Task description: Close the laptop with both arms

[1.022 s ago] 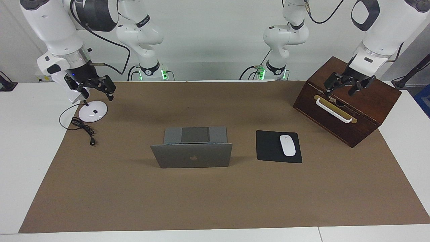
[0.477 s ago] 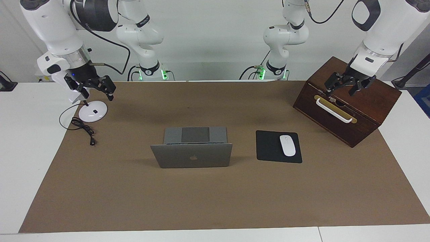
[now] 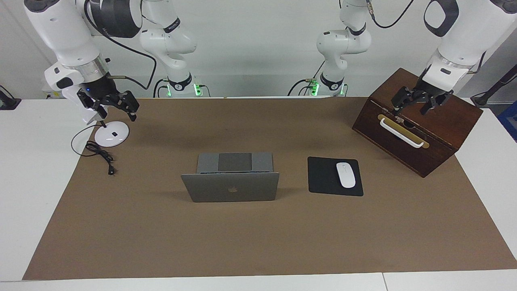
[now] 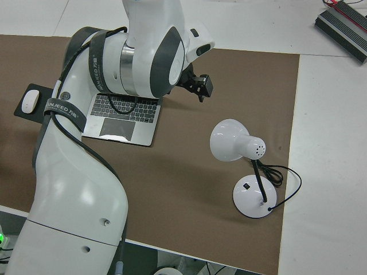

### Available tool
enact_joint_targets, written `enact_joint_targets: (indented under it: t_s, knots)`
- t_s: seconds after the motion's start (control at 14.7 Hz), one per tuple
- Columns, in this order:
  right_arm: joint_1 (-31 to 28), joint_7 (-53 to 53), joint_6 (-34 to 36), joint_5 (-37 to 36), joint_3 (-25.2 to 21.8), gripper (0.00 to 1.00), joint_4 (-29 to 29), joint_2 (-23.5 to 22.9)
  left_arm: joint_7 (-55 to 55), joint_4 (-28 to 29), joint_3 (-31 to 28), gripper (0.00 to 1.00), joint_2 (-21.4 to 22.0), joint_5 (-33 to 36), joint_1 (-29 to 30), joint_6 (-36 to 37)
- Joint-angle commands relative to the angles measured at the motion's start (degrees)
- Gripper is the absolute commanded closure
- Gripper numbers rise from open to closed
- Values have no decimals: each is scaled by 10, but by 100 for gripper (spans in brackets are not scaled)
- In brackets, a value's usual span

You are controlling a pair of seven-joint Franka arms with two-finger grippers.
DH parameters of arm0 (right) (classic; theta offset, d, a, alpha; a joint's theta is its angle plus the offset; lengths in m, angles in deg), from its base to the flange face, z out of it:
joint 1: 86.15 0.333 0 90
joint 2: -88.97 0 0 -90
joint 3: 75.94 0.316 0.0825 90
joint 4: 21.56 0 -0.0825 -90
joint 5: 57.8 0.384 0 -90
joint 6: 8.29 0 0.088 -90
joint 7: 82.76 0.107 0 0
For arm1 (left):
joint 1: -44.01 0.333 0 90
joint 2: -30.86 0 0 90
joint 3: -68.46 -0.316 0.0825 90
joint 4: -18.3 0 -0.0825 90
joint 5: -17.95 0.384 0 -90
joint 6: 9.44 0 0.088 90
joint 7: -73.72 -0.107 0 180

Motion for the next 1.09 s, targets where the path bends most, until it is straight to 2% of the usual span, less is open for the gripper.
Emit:
enact_joint_targets:
  t_s: [0.0,0.75,0.82,0.89,0.95,1.02]
  knots:
    - [-10,-12,7,0,4,0,0,3,4,10,-2,0,10,-4,-3,-8]
    - [-13,-12,4,0,4,0,0,3,2,11,-1,0,11,-4,-5,-8]
    - [-13,-12,4,1,4,0,1,3,2,11,-1,6,11,-4,-4,-9]
    - [-15,-13,3,1,3,0,1,3,2,11,-1,33,11,-4,-4,-9]
    - [-18,-20,3,2,3,3,1,3,2,11,-2,76,11,-4,-5,-9]
    - [-19,-25,3,2,3,5,2,3,3,12,-1,100,11,-4,-5,-14]
